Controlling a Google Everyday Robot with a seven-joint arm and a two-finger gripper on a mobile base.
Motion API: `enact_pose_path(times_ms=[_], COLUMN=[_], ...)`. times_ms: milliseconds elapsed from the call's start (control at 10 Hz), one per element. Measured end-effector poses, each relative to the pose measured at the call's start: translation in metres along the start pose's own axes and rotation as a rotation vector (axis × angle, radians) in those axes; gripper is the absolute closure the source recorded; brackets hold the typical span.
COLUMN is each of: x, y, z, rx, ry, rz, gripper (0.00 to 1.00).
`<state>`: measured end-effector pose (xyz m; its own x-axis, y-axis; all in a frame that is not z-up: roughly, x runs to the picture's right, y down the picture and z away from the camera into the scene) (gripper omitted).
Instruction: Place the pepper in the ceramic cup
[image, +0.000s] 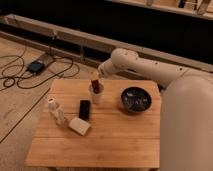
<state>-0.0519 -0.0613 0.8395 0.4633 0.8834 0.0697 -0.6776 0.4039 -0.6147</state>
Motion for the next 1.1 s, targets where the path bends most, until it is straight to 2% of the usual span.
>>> enact_pose_path(times_ms=[100, 200, 1100], x=[0.0013, 0.0021, 0.0026], y=[0.0007, 0.0000, 0.0006], z=[0.0018, 0.0033, 0.0030], rx=[0.000, 0.004, 0.012], ry=[-0.003, -0.006, -0.017], rz=[-0.006, -0.014, -0.045], gripper=[0.24, 0.20, 0.20])
